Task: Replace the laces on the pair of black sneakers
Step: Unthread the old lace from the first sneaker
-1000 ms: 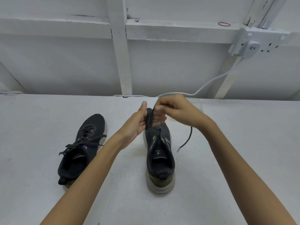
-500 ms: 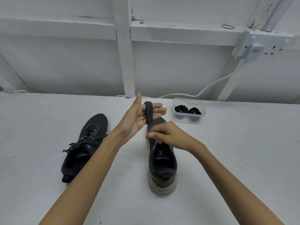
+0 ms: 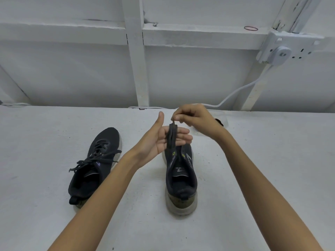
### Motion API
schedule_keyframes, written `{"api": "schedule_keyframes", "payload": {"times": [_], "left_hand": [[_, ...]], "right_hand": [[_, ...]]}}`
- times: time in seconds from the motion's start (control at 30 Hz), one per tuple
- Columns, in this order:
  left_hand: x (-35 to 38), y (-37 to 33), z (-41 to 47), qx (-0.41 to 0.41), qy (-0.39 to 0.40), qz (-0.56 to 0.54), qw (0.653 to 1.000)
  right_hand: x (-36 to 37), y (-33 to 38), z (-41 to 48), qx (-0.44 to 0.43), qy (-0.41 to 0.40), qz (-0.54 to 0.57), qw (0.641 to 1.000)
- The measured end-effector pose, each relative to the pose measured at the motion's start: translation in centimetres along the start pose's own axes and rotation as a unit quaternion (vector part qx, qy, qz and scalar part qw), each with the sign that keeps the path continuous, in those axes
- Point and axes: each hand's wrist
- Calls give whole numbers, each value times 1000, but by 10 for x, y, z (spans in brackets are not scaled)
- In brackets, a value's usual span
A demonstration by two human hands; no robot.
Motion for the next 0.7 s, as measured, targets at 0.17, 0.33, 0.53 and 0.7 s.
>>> {"api": "schedule_keyframes", "payload": {"times": [0.17,0.33,0.53,0.7], "left_hand": [[2,-14,2,33,0,-65,997],[0,-17,6,62,-31,-120,990],[2,-12,10,74,-54,-134,987],[8,-7,12,81,-63,-150,983]], "right_hand": [[40,-24,-23,69,-26,98,992],[61,-19,-49,38,-71,31,996],[48,-13,-60,-35,-149,-162,975],[44,-13,-57,-59,-214,-197,955]]}}
Point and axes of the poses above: each hand's wrist, its own z-axis towards the middle knuckle, its own x-axis out of the palm, y = z × x, and after that the axes turned 5 degrees about x, right-handed
